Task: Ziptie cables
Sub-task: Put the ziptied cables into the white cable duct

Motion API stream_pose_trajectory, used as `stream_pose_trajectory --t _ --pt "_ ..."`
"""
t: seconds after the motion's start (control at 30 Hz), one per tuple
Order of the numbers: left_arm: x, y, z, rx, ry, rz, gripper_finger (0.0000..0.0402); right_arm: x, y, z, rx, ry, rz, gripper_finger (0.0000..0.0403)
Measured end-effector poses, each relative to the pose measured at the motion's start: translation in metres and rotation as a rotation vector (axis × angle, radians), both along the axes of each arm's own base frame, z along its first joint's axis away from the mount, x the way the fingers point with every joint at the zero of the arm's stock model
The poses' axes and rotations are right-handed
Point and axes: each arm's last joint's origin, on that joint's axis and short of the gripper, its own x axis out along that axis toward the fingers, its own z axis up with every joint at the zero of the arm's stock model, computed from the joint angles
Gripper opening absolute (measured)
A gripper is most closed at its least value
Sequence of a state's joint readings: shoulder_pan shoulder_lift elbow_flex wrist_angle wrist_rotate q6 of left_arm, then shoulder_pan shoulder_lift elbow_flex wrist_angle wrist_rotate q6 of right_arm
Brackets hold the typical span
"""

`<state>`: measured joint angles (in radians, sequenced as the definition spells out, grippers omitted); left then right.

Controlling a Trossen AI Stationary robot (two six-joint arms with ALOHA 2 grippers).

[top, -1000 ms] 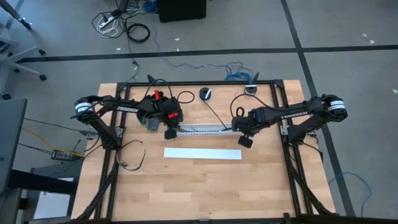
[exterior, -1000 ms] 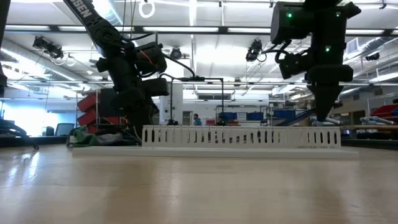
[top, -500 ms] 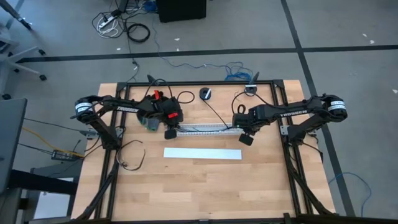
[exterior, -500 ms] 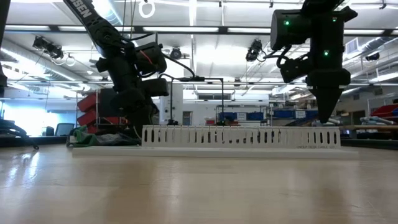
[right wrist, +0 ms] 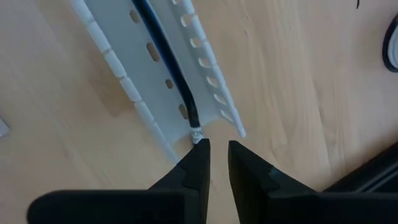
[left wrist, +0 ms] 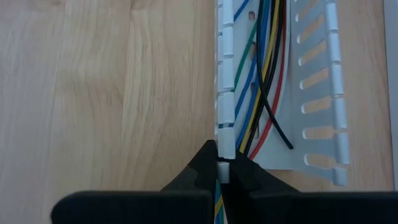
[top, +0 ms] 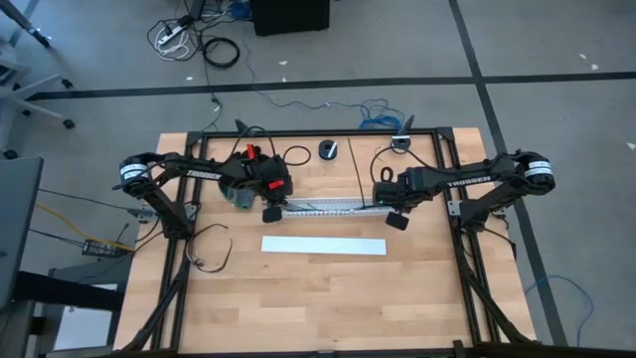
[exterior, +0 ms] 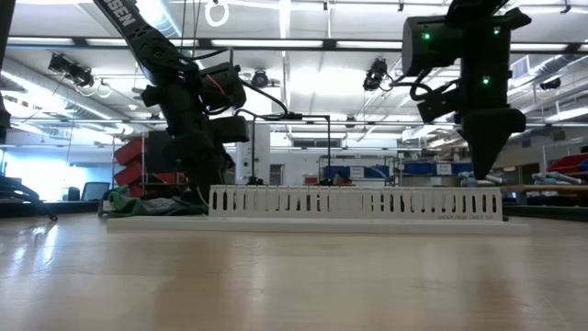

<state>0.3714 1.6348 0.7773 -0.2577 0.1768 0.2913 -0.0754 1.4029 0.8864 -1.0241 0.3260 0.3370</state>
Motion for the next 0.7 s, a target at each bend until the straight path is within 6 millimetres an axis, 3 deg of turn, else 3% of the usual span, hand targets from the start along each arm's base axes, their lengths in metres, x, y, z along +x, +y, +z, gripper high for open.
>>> stream_pose_trajectory --t 0.37,0.53,0.7 --pt "-0.001 0.0 0.002 0.01 -0.005 -0.013 0.0 0.007 0.002 0.0 0.004 -0.071 0.01 0.0046" --pt "-0.001 -0.001 0.003 0.003 -0.011 -0.019 0.0 0.026 -0.001 0.004 0.036 -0.255 0.086 0.004" --pt "-0.001 -0.001 0.003 -0.002 -0.013 -0.021 0.0 0.041 -0.016 0.011 0.042 -0.439 0.094 0.0032"
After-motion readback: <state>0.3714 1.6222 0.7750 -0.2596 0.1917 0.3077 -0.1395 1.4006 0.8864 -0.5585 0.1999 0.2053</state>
